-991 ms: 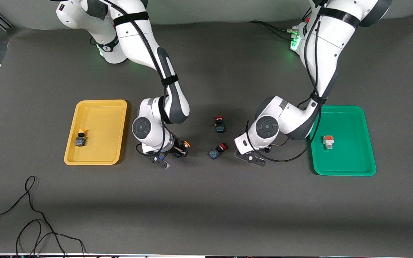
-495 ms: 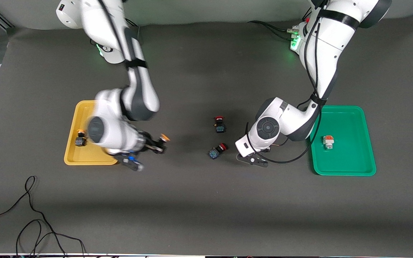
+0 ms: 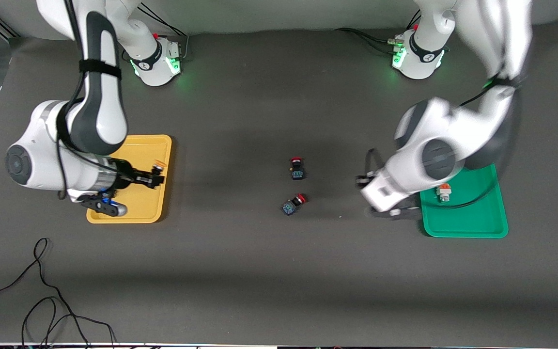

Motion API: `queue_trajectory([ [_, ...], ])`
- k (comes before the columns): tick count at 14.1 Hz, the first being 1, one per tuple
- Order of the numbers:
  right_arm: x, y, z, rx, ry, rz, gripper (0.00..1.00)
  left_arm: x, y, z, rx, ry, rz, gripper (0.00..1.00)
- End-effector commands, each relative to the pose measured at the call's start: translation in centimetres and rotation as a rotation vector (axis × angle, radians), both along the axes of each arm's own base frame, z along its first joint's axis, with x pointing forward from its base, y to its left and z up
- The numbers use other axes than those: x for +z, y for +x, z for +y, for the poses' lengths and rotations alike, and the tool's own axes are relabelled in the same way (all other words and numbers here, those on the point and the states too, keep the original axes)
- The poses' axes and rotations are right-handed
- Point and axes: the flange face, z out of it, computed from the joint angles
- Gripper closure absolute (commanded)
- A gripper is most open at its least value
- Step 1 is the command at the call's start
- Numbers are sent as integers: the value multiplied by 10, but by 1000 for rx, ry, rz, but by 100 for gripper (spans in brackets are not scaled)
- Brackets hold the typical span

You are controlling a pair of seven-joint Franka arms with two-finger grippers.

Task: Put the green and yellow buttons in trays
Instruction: 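Carry the yellow button to the yellow tray while the left gripper carries the green button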

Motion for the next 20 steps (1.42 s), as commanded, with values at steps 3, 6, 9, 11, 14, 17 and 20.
queue_trajectory([
  [3,-108,-48,-59,100,-99,-149,100,7,-5,159,65,81,62,78],
  [6,-139,-55,-62,117,-90,-164,100,-26,-5,246,28,128,44,78],
  [9,-154,-57,-71,120,-87,-170,100,-104,-18,312,-11,118,-42,78],
  [11,-151,-56,-70,118,-76,-171,21,-154,-31,329,-40,99,-101,77],
  [14,-133,-47,-63,128,-44,-196,0,-205,-40,335,-53,93,-145,77],
  [17,-89,-28,-64,194,-32,-190,0,-203,-40,337,-75,105,-134,33],
  [20,-19,1,-60,274,-24,-193,0,-177,-33,340,-79,121,-87,0],
])
